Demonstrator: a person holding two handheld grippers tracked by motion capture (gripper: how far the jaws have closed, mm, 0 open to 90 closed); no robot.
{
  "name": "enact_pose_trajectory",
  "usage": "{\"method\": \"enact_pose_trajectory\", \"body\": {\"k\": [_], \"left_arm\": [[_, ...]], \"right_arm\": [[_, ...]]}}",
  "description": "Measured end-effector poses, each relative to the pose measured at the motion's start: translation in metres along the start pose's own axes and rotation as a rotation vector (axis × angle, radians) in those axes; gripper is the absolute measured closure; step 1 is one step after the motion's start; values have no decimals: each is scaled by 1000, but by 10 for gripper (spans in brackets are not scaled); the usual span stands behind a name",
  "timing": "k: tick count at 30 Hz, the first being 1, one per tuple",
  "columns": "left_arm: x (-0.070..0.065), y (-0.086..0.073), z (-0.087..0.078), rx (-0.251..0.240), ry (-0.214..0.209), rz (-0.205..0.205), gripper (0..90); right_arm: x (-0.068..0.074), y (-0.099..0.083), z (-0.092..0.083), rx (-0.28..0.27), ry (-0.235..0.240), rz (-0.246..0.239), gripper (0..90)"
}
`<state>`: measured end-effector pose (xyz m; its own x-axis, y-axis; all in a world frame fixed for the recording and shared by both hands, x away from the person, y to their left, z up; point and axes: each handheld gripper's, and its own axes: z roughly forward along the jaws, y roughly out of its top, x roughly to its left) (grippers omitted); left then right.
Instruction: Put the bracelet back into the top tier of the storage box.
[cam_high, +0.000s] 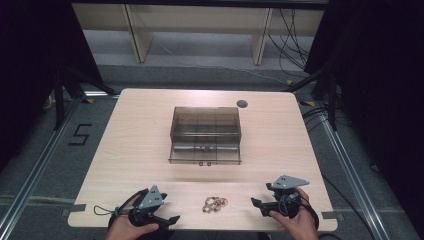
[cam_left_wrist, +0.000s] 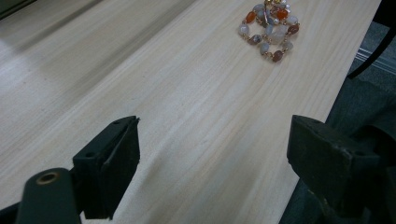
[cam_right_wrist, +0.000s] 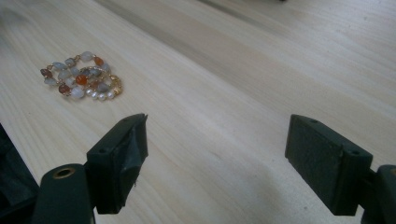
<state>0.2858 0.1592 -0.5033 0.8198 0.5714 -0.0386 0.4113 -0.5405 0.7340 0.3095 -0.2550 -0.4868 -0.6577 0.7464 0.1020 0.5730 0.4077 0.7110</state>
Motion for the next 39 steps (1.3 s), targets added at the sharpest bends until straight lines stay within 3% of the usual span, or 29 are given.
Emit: {"method": "enact_pose_trajectory", "body": {"k": [2, 4, 9, 10, 15, 18, 21, 30, 31, 32, 34, 36, 39], "left_arm": [[-1, 0, 1, -15, -8, -19, 172], [0, 0, 0, 1, 5, 2, 172], [0, 0, 0, -2, 5, -1, 172], [-1, 0, 1, -16, -7, -17, 172], [0, 0, 1, 0, 4, 1, 172], [0, 0, 1, 0, 5, 0, 172], [0, 0, 0, 0, 5, 1, 172], [0, 0, 1, 1, 5, 2, 172], [0, 0, 1, -4, -5, -10, 172], [0, 0, 1, -5, -4, -10, 172], [0, 0, 1, 3, 3, 2, 172], [0, 0, 1, 2, 4, 2, 172], [0, 0, 1, -3, 0, -6, 172]], "right_arm": [[-1, 0, 1, -9, -3, -5, 199], [0, -1, 1, 13, 2, -3, 196], [1, 0, 1, 16, 2, -7, 194], [0, 1, 2, 5, 10, -35, 194], [2, 2, -1, 27, 11, -15, 195], [0, 4, 1, 19, 22, -69, 199], [2, 5, -1, 23, 5, -56, 200], [7, 9, 0, 46, 9, -84, 217], [8, 10, 3, 20, 1, -98, 220], [10, 11, 2, 36, 16, -84, 221], [12, 14, 1, 76, 15, -102, 229], [15, 15, 3, 66, 18, -103, 241], [18, 20, 2, 94, 19, -148, 241]]}}
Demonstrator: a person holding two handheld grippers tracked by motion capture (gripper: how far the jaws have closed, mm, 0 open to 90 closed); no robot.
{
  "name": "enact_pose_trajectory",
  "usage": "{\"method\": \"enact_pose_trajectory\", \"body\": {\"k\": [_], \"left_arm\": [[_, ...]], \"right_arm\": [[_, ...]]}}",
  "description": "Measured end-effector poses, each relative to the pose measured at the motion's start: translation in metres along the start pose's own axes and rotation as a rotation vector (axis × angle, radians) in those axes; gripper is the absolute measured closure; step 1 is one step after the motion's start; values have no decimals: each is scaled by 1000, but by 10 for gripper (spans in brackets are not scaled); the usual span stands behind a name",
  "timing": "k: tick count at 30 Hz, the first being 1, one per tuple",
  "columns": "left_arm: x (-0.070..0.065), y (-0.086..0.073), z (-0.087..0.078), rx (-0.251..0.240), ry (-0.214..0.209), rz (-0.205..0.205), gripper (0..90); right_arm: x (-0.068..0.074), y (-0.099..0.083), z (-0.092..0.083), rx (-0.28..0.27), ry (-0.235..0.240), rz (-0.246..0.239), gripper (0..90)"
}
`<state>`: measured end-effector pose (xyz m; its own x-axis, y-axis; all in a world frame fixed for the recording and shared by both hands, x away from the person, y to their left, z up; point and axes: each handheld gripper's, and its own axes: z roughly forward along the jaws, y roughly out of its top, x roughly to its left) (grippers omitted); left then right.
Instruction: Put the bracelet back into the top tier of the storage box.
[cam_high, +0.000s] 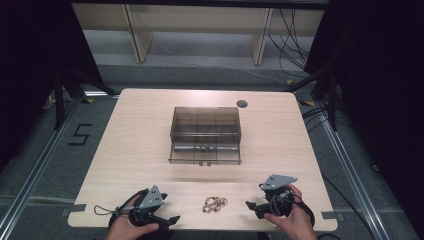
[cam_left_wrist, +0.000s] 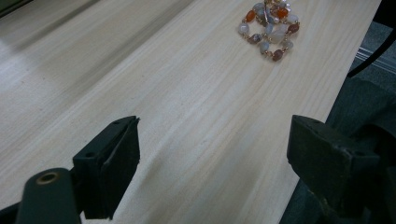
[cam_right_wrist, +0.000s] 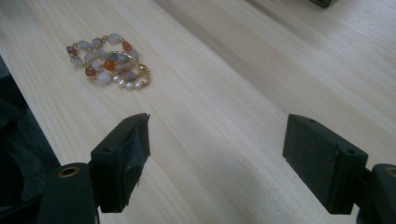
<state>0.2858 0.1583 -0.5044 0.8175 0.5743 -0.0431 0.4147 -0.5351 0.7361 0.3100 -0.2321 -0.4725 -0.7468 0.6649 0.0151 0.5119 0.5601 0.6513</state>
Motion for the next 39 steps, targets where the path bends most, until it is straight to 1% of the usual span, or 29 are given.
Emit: {"method": "enact_pose_trajectory", "body": {"k": [2, 4, 5, 6, 7, 9, 10, 12, 13, 15, 17, 18, 21, 23, 24, 25, 26, 27, 28, 29, 30, 31, 32, 33, 34, 35, 37, 38, 39], "left_arm": [[0, 0, 0, -2, 0, -1, 172], [0, 0, 0, -2, -1, -1, 172], [0, 0, 0, -1, -1, -1, 172], [0, 0, 0, -1, -1, -1, 172], [0, 0, 0, -1, -1, 0, 172], [0, 0, 0, 0, 5, 2, 172], [1, 0, 0, 1, 4, 3, 172], [1, 0, 0, 4, 2, 4, 172], [1, 0, 0, 2, -3, 1, 172], [0, 0, 0, 3, -2, 0, 172], [1, 0, 0, 3, -1, -3, 172], [1, 0, 0, 3, -1, -2, 172], [1, 0, 0, 5, -3, -1, 172], [1, 0, 0, 2, -1, -4, 172], [1, 0, 0, 2, -1, -4, 172], [1, 0, 0, 1, 1, -6, 172], [1, 0, 0, 1, 1, -6, 172], [2, 0, 0, 0, 2, 14, 172], [2, 0, 0, 0, 2, 14, 172], [1, 0, 0, 0, -1, 4, 172], [1, 0, 0, 1, 0, -4, 172], [1, 0, 0, 1, 0, -4, 172], [1, 0, 0, 0, -1, -3, 172], [1, 0, 0, 1, 0, -6, 172], [1, 0, 0, 1, 0, -6, 172], [1, 0, 0, 2, -1, -2, 172], [1, 0, 0, 1, 0, -4, 172], [1, 0, 0, 1, 0, -3, 171], [1, 0, 0, 1, 0, -3, 172]], "right_arm": [[2, 3, -1, 7, 10, -9, 247], [4, 5, 2, -2, 14, -17, 249], [6, 6, 2, 7, 12, -17, 249], [5, 7, 2, 19, 25, -32, 249], [7, 7, 3, 11, 23, -15, 250], [7, 9, 5, 7, 18, -51, 250], [9, 11, 5, 25, 31, -41, 251], [10, 14, 6, 26, 33, -59, 251], [11, 16, 6, 37, 35, -60, 250], [12, 17, 8, 28, 32, -66, 250], [14, 20, 9, 51, 41, -80, 250], [15, 22, 11, 47, 38, -90, 250], [18, 26, 13, 85, 52, -113, 243], [22, 31, 16, 105, 53, -104, 240], [22, 31, 16, 105, 53, -104, 240], [23, 34, 18, 114, 57, -128, 238], [23, 34, 18, 114, 57, -128, 238], [25, 38, 21, 129, 57, -134, 238], [25, 38, 21, 129, 57, -134, 238], [25, 42, 22, 138, 67, -151, 237], [25, 42, 22, 138, 67, -151, 237], [27, 46, 26, 139, 77, -174, 237], [27, 47, 27, 137, 83, -184, 237], [29, 49, 28, 147, 90, -186, 236], [30, 50, 29, 148, 79, -183, 234], [30, 51, 30, 153, 93, -214, 234], [33, 53, 33, 160, 100, -214, 234], [34, 55, 35, 165, 112, -230, 233], [34, 55, 35, 165, 112, -230, 233]]}}
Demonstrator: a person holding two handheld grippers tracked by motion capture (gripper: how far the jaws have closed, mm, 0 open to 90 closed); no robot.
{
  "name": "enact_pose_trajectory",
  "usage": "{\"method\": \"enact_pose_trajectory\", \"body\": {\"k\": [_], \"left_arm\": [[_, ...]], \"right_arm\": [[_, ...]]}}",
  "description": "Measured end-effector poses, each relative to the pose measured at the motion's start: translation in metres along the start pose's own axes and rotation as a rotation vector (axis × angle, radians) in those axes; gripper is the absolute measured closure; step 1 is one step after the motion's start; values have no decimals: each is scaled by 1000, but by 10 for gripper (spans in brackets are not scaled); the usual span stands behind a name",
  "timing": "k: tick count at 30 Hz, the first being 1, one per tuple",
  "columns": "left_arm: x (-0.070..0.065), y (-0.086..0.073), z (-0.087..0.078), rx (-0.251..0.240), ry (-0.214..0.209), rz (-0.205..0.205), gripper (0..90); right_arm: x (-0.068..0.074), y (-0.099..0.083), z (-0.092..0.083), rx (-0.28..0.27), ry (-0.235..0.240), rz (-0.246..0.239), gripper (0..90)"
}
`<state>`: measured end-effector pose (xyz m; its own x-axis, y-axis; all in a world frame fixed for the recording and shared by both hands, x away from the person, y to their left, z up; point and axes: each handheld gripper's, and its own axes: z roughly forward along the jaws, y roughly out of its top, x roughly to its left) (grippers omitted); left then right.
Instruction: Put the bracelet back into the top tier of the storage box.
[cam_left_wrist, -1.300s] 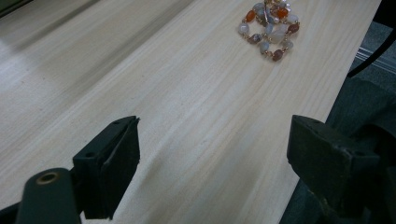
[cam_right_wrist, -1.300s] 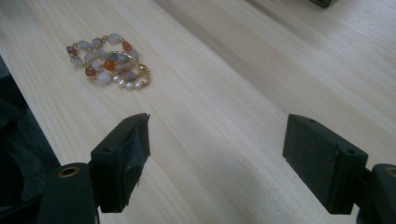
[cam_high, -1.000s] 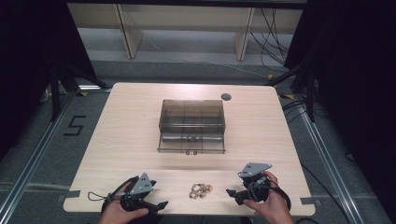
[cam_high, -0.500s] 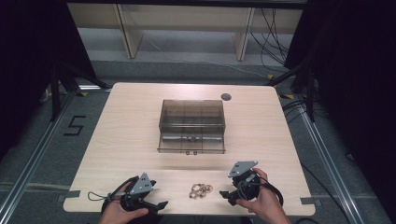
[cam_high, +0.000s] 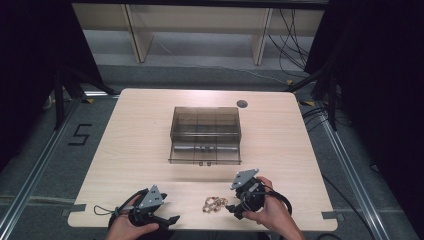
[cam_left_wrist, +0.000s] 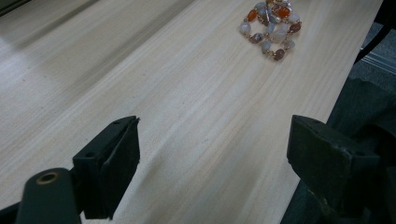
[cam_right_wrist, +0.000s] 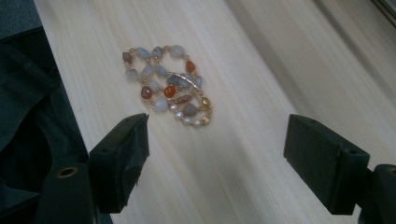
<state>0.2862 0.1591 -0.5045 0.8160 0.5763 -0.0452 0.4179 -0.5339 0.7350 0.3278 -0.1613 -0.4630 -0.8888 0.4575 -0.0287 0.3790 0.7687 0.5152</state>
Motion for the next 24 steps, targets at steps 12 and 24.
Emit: {"method": "enact_pose_trajectory", "body": {"k": [12, 24], "left_arm": [[1, 1, 0, -1, -1, 21, 171], [0, 0, 0, 0, -5, 3, 171]], "right_arm": [[8, 21, 19, 76, 37, -39, 214], [12, 33, 33, 121, 72, -91, 247]]}}
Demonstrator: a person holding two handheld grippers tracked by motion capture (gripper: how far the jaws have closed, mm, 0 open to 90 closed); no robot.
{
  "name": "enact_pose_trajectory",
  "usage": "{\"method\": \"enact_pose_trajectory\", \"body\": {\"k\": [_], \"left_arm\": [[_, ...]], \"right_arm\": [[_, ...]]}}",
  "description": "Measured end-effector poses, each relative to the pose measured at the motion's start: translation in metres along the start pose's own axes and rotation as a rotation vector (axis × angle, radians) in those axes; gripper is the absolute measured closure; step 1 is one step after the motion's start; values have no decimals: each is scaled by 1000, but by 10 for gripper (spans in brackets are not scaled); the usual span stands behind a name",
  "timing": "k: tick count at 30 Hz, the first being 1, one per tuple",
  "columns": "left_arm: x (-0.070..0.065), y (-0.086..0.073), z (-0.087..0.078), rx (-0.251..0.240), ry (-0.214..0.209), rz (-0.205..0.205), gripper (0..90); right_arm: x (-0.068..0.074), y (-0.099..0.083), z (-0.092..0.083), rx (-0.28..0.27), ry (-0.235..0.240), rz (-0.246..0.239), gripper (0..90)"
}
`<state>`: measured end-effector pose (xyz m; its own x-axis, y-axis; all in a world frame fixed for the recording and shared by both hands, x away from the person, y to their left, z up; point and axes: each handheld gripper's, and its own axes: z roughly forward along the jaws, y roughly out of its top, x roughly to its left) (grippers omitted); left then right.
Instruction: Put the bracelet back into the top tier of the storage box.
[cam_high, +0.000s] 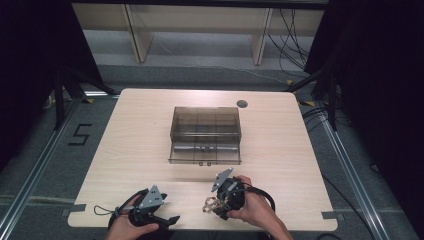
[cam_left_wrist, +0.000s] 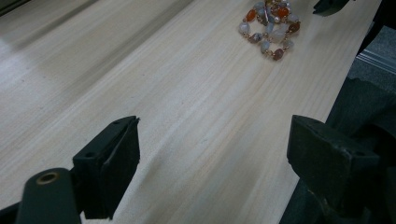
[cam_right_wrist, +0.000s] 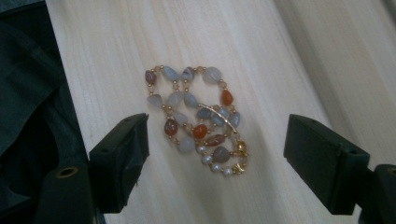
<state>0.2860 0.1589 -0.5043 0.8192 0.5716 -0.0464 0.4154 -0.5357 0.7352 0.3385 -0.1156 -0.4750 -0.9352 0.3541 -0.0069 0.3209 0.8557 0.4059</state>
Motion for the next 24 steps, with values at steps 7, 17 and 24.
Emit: {"method": "enact_pose_trajectory", "body": {"k": [7, 17, 24], "left_arm": [[0, 0, 0, 0, 0, 0, 172], [0, 0, -1, 5, 4, 7, 172], [-1, 0, 0, -11, -5, -12, 172]], "right_arm": [[1, 5, 6, 26, 14, -14, 298], [1, 11, 12, 58, 36, -25, 342], [1, 13, 15, 68, 49, -31, 384]]}}
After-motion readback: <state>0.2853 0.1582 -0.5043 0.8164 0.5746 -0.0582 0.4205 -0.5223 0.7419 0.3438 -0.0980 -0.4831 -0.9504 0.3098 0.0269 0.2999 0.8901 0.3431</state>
